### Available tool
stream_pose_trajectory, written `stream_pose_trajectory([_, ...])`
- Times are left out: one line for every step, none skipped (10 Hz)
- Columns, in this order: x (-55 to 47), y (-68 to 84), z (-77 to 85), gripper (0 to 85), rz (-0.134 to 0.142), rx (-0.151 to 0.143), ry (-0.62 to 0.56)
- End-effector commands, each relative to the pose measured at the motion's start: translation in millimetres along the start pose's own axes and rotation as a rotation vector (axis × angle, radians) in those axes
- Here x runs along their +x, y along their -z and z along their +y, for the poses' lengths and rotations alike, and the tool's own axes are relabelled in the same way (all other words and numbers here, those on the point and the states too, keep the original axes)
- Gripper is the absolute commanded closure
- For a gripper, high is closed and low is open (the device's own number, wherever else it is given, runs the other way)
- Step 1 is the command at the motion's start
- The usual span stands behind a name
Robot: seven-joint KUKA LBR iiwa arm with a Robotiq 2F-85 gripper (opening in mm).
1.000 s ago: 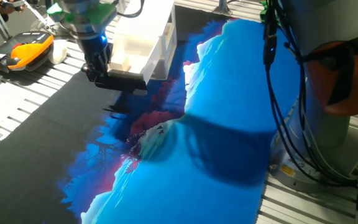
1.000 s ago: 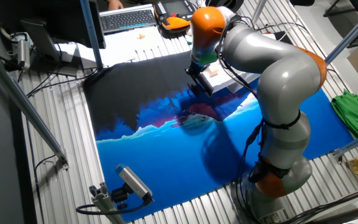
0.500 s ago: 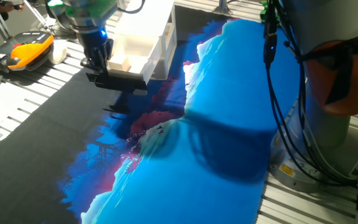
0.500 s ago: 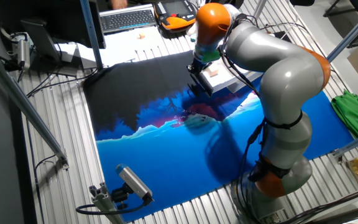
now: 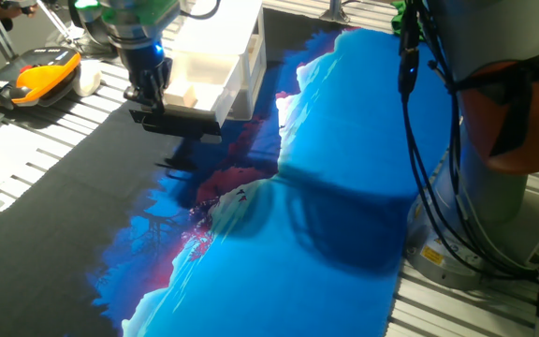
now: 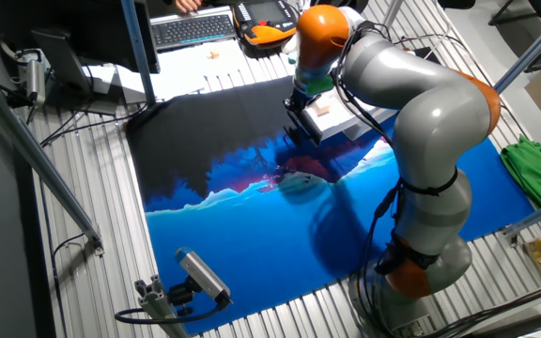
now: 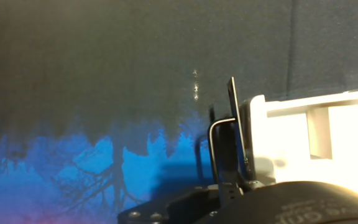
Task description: Grasp the handle and open the drawer
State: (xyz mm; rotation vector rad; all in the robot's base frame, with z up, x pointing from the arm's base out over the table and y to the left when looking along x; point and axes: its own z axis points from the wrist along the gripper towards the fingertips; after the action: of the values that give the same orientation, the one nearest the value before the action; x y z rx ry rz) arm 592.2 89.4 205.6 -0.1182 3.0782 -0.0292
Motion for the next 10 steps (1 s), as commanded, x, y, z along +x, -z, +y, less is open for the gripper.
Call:
stream_pose_trajectory([1.7, 0.2, -2.4, 85.0, -0.005, -0.003, 0.000])
stream_pose_trajectory([2.7, 0.2, -4.9, 85.0, -0.009, -0.017, 0.001])
stream_pose_trajectory([2.9, 0.1, -5.1, 85.0, -0.009, -0.026, -0.002])
stream_pose_trajectory([3.2, 0.7, -5.1, 85.0, -0.014, -0.050, -0.012])
stream_pose_trajectory([4.5, 2.4, -5.2, 85.0, -0.013, -0.055, -0.015])
stream_pose_trajectory([6.4, 4.6, -4.9, 85.0, -0.007, -0.059, -0.011])
stream_pose_trajectory([7.9, 6.3, -5.3, 85.0, 0.012, -0.011, 0.020])
stream_pose_trajectory([9.9, 7.9, -6.7, 85.0, 0.038, 0.029, 0.043])
stream_pose_trajectory([11.3, 9.0, -9.1, 85.0, 0.049, 0.028, 0.058])
stream_pose_trajectory([10.9, 10.0, -11.3, 85.0, 0.047, 0.024, 0.060])
